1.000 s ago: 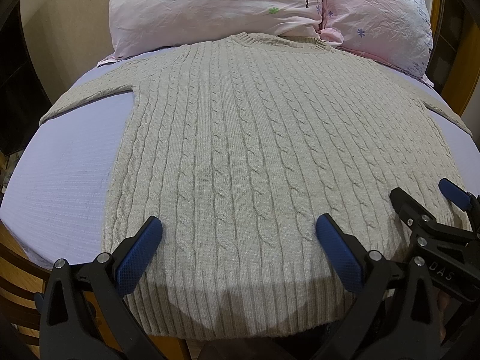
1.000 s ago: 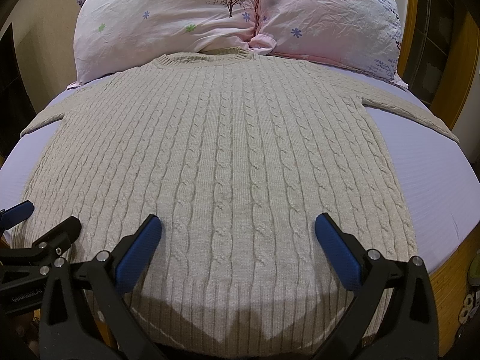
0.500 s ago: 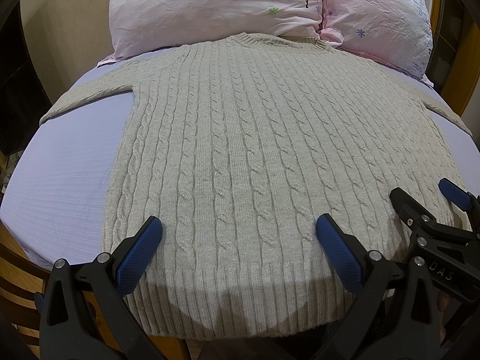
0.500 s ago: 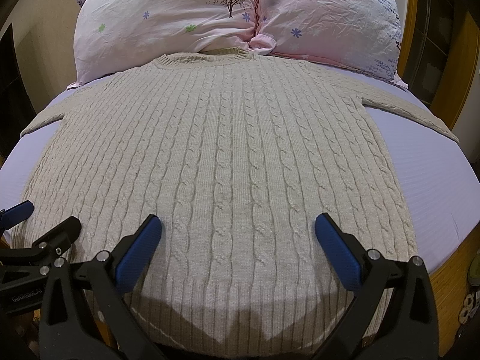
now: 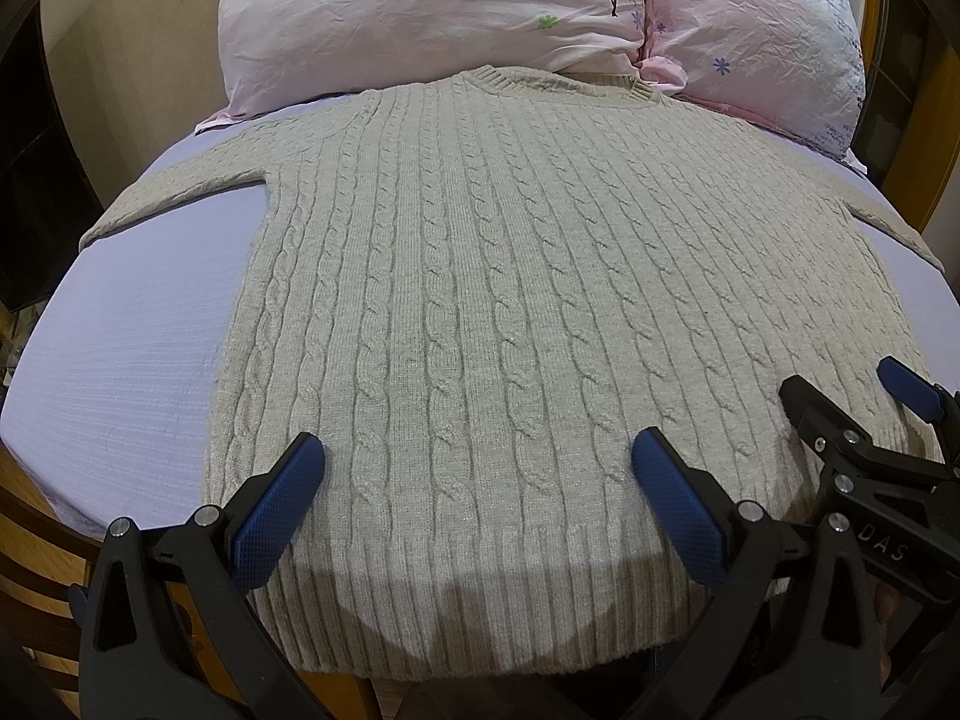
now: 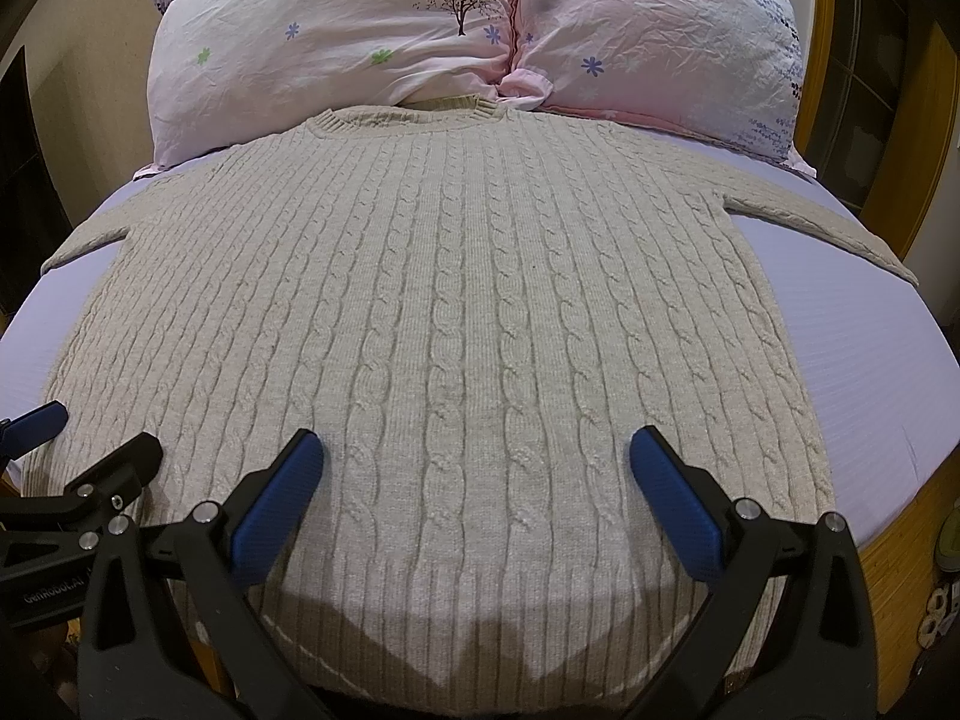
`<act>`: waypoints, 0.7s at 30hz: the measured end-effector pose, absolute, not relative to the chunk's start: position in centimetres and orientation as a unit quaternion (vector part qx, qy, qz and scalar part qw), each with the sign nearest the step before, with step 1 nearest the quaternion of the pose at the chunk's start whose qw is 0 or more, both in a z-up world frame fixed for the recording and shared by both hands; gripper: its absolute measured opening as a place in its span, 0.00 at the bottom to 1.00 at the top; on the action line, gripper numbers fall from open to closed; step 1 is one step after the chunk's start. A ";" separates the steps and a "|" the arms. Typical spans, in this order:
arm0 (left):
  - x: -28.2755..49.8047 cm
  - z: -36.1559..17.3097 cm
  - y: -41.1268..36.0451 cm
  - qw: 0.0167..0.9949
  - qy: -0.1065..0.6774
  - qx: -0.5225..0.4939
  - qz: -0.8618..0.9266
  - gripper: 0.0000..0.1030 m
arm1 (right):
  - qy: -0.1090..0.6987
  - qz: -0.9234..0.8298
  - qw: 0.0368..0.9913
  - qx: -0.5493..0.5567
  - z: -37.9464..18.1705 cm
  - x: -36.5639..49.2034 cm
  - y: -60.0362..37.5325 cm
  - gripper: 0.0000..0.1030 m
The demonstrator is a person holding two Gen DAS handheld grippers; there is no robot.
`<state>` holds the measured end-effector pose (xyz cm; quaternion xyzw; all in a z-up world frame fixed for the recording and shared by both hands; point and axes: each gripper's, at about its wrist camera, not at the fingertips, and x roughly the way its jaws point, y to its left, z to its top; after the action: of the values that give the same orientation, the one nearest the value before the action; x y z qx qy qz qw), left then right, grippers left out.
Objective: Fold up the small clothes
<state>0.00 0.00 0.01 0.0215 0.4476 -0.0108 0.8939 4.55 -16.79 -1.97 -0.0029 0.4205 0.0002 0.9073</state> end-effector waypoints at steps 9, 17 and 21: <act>0.0 0.0 0.0 0.894 0.447 0.021 -0.011 0.99 | 0.420 0.000 0.907 -0.003 -1.9 4.5 -16.8 0.98; 0.0 0.0 0.0 0.894 0.447 0.022 -0.011 0.99 | 0.418 0.002 0.909 -0.004 -1.9 4.2 -16.8 0.98; 0.0 0.0 0.0 0.894 0.447 0.022 -0.011 0.99 | 0.413 0.012 0.911 -0.008 -2.0 4.3 -17.2 0.98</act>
<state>0.00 0.00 0.00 0.0224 0.4470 -0.0114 0.8942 4.28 -17.23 -1.99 -0.0080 0.4127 0.0119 0.9107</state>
